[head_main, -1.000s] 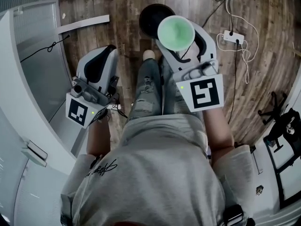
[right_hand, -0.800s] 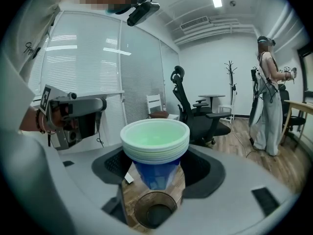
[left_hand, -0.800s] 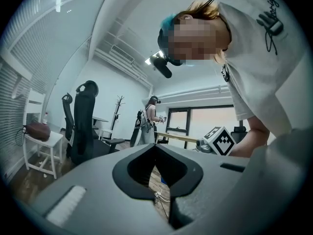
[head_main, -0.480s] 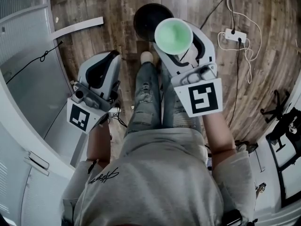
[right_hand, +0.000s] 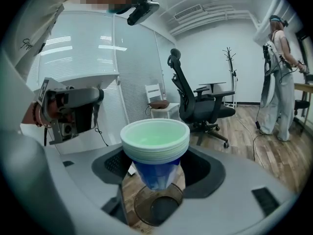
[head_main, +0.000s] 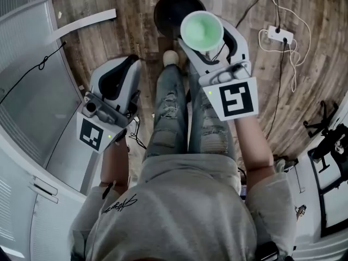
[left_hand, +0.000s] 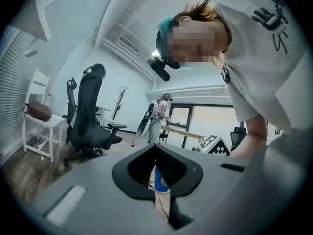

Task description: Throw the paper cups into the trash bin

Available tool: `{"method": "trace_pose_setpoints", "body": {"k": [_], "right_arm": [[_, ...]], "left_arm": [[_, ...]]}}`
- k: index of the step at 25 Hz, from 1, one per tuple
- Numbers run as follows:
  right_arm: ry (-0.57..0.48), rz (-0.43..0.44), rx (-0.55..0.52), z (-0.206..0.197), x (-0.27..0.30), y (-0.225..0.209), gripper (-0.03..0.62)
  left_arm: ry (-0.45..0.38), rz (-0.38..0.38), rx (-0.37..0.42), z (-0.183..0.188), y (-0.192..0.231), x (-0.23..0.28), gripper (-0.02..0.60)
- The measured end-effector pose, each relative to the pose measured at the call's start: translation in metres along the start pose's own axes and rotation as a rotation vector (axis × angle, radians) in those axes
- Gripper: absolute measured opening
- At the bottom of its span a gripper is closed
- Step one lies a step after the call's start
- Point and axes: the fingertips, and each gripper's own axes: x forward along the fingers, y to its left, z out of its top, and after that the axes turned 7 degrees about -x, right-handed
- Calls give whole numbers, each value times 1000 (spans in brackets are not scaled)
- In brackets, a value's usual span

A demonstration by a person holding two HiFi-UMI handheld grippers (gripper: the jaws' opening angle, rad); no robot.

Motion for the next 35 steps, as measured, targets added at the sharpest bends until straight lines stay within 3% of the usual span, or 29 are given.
{"method": "trace_pose_setpoints", "body": {"k": [35], "right_arm": [[113,52,8,-149,99,33,313]], "left_arm": [[59,-1,-60,-88,40,-18,3]]}}
